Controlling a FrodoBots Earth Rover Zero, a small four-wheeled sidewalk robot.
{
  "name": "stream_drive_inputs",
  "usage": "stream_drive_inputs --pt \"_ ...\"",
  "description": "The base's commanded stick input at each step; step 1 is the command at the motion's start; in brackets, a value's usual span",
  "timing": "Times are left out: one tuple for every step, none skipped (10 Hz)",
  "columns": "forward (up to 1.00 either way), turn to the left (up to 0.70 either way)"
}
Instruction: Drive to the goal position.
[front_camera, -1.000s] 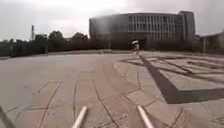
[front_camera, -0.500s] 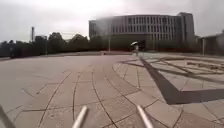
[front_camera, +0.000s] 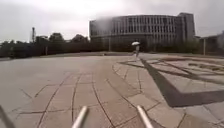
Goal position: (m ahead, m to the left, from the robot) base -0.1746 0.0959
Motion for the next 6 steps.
stream_drive_inputs --pt "0.7 0.0" --pt "0.7 0.0" --pt "0.7 0.0" --pt "0.51 0.0" --pt "0.05 0.0" --pt "0.0 0.0"
